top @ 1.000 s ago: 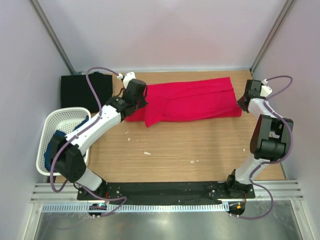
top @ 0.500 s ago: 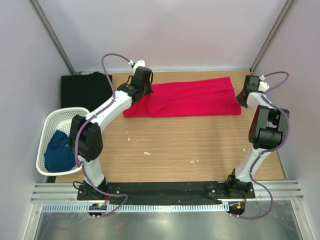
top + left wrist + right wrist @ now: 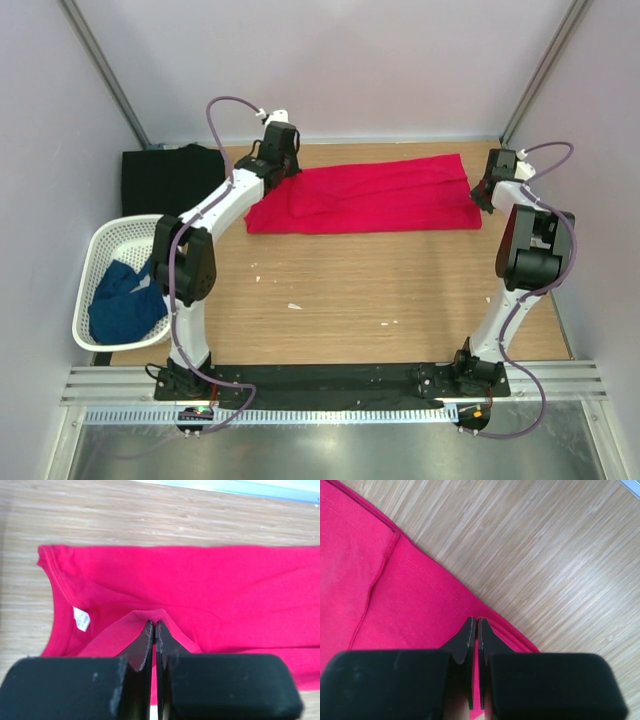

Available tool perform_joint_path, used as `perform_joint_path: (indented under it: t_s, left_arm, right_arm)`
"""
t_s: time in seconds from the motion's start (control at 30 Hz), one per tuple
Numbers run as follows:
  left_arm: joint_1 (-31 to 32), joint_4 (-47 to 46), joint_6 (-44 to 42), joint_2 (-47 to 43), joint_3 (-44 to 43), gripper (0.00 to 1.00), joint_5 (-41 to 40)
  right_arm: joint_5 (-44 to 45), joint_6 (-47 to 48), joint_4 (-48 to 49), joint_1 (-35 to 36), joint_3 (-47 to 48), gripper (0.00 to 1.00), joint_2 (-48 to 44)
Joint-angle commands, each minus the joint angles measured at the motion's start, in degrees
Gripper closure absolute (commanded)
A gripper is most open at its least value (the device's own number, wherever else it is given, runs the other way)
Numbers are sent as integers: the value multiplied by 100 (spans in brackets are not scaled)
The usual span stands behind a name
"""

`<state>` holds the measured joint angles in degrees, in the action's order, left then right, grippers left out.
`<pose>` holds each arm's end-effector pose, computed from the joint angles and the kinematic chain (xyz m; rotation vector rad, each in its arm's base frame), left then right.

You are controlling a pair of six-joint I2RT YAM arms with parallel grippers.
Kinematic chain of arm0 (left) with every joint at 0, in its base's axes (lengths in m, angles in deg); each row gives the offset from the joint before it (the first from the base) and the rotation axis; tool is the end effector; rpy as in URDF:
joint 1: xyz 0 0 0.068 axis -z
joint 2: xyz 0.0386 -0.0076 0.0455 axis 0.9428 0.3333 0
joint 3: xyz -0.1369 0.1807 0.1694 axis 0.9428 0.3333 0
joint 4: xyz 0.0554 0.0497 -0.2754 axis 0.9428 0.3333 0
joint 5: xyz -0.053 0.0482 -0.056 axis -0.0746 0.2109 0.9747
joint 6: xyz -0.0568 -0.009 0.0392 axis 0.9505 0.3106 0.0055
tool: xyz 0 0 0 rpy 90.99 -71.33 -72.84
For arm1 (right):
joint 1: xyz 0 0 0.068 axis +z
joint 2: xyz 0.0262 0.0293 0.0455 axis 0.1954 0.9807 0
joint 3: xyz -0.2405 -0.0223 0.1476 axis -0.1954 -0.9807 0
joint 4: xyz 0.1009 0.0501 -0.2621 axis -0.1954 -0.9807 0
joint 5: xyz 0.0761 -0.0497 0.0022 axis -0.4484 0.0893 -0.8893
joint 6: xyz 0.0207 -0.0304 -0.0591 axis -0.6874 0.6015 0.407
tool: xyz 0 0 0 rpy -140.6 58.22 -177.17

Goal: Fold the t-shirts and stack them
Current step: Fold the tshirt

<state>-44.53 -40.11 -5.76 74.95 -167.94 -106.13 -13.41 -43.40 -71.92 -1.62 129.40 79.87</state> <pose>0.4659 -0.2084 0.2805 -0.1718 2.1324 -0.1999 0.4507 -0.1169 0.1668 1.0751 2.1532 -0.1128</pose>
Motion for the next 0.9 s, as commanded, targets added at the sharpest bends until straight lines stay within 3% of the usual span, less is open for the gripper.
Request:
perform_joint_path:
  t_s: [0.0, 0.4, 0.87]
  left_arm:
    - [-130, -327, -226, 120, -386, 100, 154]
    - [-183, -336, -271, 647, -861, 100, 146]
    - [-499, -503, -33, 129, -466, 100, -65]
  right_arm:
    - [46, -22, 204, -21, 267, 99, 80]
    - [81, 31, 195, -30, 389, 99, 203]
    - [-24, 119, 221, -30, 548, 99, -43]
